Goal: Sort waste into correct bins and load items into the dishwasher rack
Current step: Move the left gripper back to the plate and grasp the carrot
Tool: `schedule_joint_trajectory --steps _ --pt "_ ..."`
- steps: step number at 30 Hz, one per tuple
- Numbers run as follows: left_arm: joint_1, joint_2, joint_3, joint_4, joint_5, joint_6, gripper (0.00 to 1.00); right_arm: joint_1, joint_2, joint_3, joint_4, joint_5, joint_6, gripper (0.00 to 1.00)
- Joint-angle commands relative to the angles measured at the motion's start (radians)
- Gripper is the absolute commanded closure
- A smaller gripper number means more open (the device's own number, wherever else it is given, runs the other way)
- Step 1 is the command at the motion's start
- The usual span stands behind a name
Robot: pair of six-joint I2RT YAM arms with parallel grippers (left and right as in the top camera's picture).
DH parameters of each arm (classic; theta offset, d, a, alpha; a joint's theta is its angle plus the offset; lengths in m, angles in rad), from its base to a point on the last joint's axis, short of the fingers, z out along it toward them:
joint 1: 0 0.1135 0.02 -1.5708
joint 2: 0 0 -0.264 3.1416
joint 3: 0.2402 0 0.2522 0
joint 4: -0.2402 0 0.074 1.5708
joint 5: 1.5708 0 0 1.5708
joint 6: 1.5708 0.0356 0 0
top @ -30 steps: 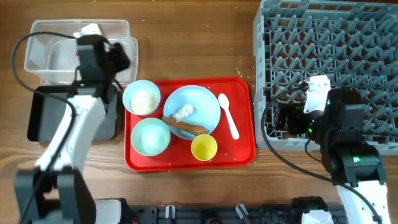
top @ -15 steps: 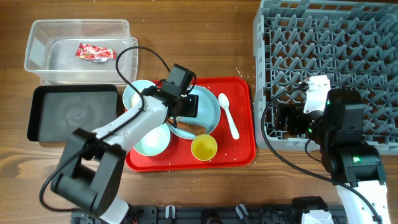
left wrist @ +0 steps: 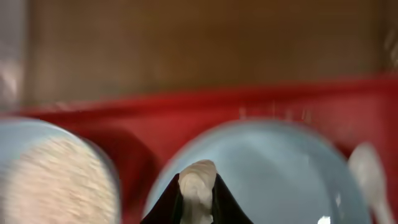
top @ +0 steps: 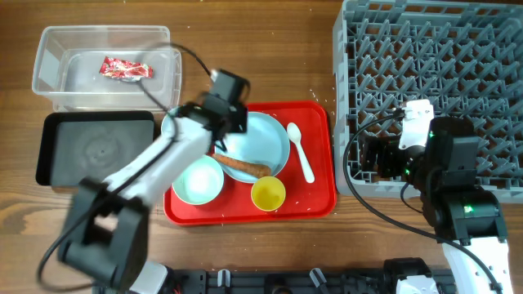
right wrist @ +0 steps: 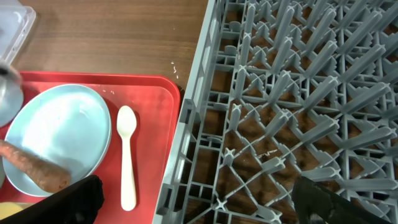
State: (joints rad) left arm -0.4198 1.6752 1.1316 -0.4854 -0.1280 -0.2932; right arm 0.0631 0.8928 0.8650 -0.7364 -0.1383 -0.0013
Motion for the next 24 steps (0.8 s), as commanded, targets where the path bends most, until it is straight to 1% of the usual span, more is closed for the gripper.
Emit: schedule_joint_trajectory --steps 1,3,5,7,8,9,10,11,15,17,20,21,22,23,24 --pt "0.145 -0.138 0.051 0.115 -0.159 0.002 0.81 0.006 0.0 0.023 0.003 -0.019 0.012 0.0" --pt "0.26 -0.142 0.051 0.237 -0.156 0.001 0.78 0.006 0.0 0.023 0.003 -0.019 0.012 0.0" --pt "0.341 -0.118 0.051 0.315 -0.135 -0.006 0.77 0.006 0.0 0.023 0.003 -0.019 0.012 0.0" --pt "0.414 -0.073 0.051 0.385 -0.089 -0.006 0.7 0.006 0.0 0.023 0.003 -0.019 0.012 0.0" --pt "0.449 -0.035 0.051 0.418 -0.084 -0.006 0.6 0.006 0.0 0.023 0.003 -0.019 0.012 0.0" --pt "0.468 -0.008 0.051 0.443 -0.084 -0.006 0.45 0.006 0.0 0.023 0.003 -0.019 0.012 0.0" --pt "0.491 0.031 0.051 0.473 -0.085 -0.005 0.28 0.006 0.0 0.023 0.004 -0.019 0.012 0.0" --pt "0.507 0.055 0.051 0.5 -0.082 -0.005 0.2 0.006 0.0 0.023 0.003 -0.019 0.012 0.0" --pt "0.522 0.027 0.053 0.525 -0.071 -0.002 0.18 0.006 0.0 0.023 0.003 -0.019 0.012 0.0" --pt "0.52 -0.013 0.053 0.466 -0.027 -0.002 0.23 0.006 0.0 0.023 0.006 -0.019 0.012 0.0" --pt "0.493 -0.097 0.053 0.233 0.093 -0.002 0.23 0.006 0.0 0.023 0.006 -0.019 0.012 0.0" --pt "0.478 -0.123 0.053 0.136 0.145 -0.003 0.26 0.006 0.0 0.023 0.006 -0.019 0.012 0.0" --pt "0.47 -0.134 0.053 0.092 0.169 -0.003 0.25 0.006 0.0 0.023 0.006 -0.019 0.012 0.0" --pt "0.453 -0.151 0.053 0.01 0.204 -0.003 0.25 0.006 0.0 0.023 0.006 -0.019 0.012 0.0" --pt "0.433 -0.165 0.053 -0.073 0.246 -0.013 0.16 0.006 0.0 0.023 0.006 -0.019 0.012 0.0"
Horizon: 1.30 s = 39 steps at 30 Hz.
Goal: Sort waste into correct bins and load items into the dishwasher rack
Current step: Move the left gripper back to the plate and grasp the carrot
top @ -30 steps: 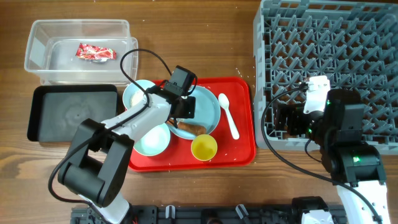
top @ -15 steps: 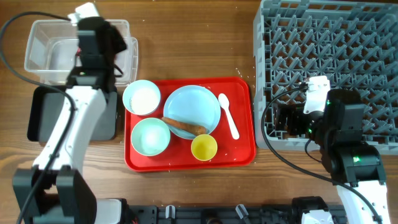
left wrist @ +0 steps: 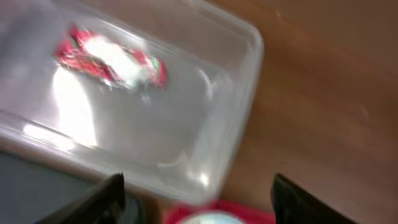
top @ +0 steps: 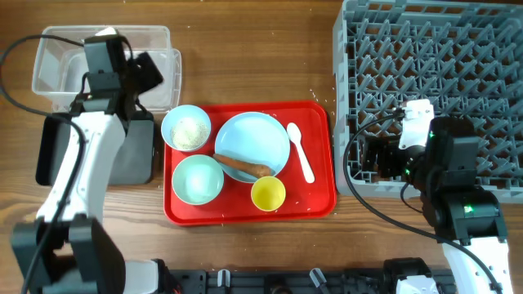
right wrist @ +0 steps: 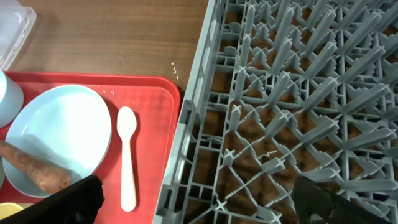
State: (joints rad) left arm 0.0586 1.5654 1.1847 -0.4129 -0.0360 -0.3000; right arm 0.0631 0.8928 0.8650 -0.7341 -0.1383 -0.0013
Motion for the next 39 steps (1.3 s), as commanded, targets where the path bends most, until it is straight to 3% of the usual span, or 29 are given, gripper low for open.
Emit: schedule_joint_trajectory --steps 1,6,15,19,34,39 --pt "-0.071 -0.06 0.0 -0.225 0.208 -0.059 0.02 0.006 0.0 0.023 0.003 -0.019 0.013 0.0" --pt "-0.214 -0.057 -0.007 -0.406 0.305 -0.369 0.0 0.006 0.0 0.023 0.0 -0.019 0.031 0.0" --pt "-0.571 0.04 -0.008 -0.404 0.187 -0.746 0.0 0.006 0.0 0.023 0.0 -0.019 0.031 0.01" --pt "-0.621 0.097 -0.008 -0.407 0.158 -0.816 0.0 0.006 0.0 0.023 -0.002 -0.019 0.031 0.0" --pt "-0.625 0.225 -0.045 -0.383 0.153 -0.831 0.0 0.006 0.0 0.023 -0.006 -0.019 0.032 0.0" --pt "-0.625 0.229 -0.108 -0.291 0.113 -0.864 0.09 0.006 0.0 0.023 -0.009 -0.019 0.032 0.0"
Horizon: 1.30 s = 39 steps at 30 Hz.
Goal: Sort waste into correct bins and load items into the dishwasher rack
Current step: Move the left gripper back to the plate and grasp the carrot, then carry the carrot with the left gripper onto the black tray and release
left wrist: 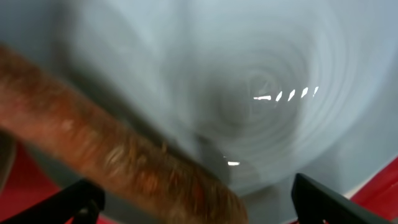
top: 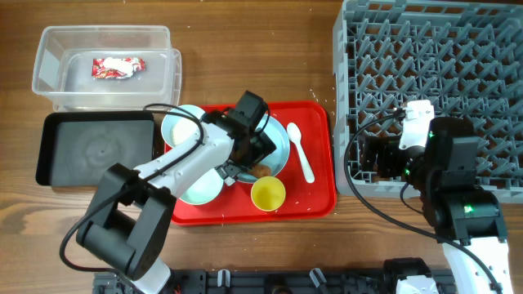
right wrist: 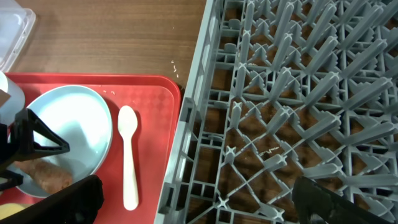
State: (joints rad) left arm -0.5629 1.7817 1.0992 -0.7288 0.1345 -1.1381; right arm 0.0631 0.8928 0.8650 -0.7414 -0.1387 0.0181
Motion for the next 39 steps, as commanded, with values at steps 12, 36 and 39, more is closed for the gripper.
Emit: schedule_joint_trajectory --steps 12,36,39 --pt "-0.003 0.024 -0.022 0.084 -0.134 -0.018 0.68 0.006 0.0 0.023 -0.008 -0.019 0.016 0.0" --pt "-0.014 0.05 -0.003 0.143 -0.186 0.165 0.85 0.006 0.0 0.023 -0.007 -0.019 0.016 0.0" --pt "-0.004 -0.018 0.028 0.142 -0.209 0.278 0.85 0.006 0.0 0.023 -0.007 -0.019 0.016 0.0"
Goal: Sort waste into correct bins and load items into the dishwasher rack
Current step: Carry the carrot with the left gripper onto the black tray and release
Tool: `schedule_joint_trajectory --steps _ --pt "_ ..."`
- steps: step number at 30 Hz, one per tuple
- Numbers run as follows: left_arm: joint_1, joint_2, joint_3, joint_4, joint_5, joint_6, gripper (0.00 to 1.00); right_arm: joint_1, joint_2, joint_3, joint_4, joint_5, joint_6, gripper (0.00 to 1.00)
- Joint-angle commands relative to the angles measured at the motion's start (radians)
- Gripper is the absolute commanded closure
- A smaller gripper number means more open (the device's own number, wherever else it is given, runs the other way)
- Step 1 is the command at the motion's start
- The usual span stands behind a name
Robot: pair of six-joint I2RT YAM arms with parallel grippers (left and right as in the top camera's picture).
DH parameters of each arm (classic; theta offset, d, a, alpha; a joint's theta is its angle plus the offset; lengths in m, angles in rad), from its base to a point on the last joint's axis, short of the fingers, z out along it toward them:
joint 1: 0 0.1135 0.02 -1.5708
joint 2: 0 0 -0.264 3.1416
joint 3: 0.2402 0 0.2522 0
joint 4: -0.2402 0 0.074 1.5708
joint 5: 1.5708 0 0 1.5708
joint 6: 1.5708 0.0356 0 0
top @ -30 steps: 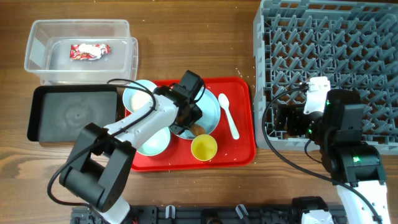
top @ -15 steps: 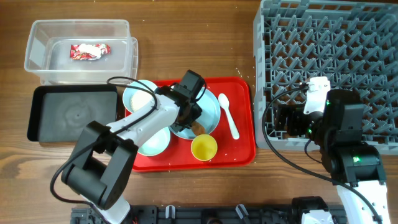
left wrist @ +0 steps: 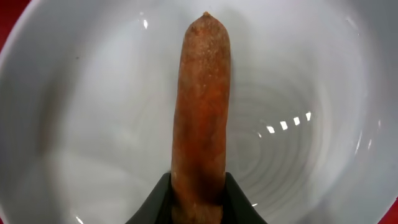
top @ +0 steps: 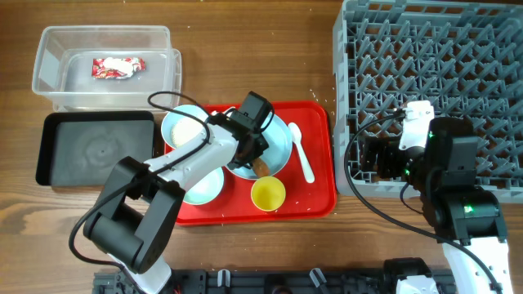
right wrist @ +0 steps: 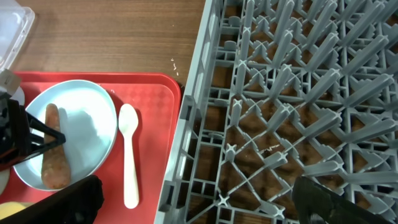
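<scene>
My left gripper (top: 255,153) is down over the light blue plate (top: 276,135) on the red tray (top: 315,192). It is shut on the orange carrot (left wrist: 200,106), whose far end points away across the plate (left wrist: 298,124). In the right wrist view the carrot (right wrist: 53,148) lies lengthwise on the plate (right wrist: 81,118). A white spoon (top: 301,152), a yellow cup (top: 267,193) and two light blue bowls (top: 184,126) (top: 202,186) share the tray. My right gripper (right wrist: 193,202) hangs open over the near left edge of the grey dishwasher rack (top: 433,73).
A clear bin (top: 57,90) at the back left holds a red wrapper (top: 114,66). A black bin (top: 94,149) sits in front of it, left of the tray. The spoon (right wrist: 129,152) lies between the plate and the rack (right wrist: 298,93).
My left gripper was open over the carrot lying across the plate. It is now shut on one end of the carrot, which has turned. The right arm has not moved.
My left gripper was shut on something pale above the plate. Then it stood open over the clear bin holding the red wrapper. After that it was back over the plate, open at the carrot, and now it grips the carrot. The right gripper stayed open at the rack.
</scene>
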State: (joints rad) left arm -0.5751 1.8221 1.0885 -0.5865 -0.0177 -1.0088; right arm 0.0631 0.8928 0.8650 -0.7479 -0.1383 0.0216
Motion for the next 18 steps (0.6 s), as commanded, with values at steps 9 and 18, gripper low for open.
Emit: schedule_joint_trajectory --steps 9,18 --pt "0.293 -0.446 0.051 -0.174 -0.267 0.246 0.9 0.006 0.0 0.023 0.002 -0.019 0.012 0.0" --pt "0.864 -0.329 0.041 -0.217 -0.286 0.246 0.91 0.006 0.0 0.023 0.003 -0.019 0.012 0.0"
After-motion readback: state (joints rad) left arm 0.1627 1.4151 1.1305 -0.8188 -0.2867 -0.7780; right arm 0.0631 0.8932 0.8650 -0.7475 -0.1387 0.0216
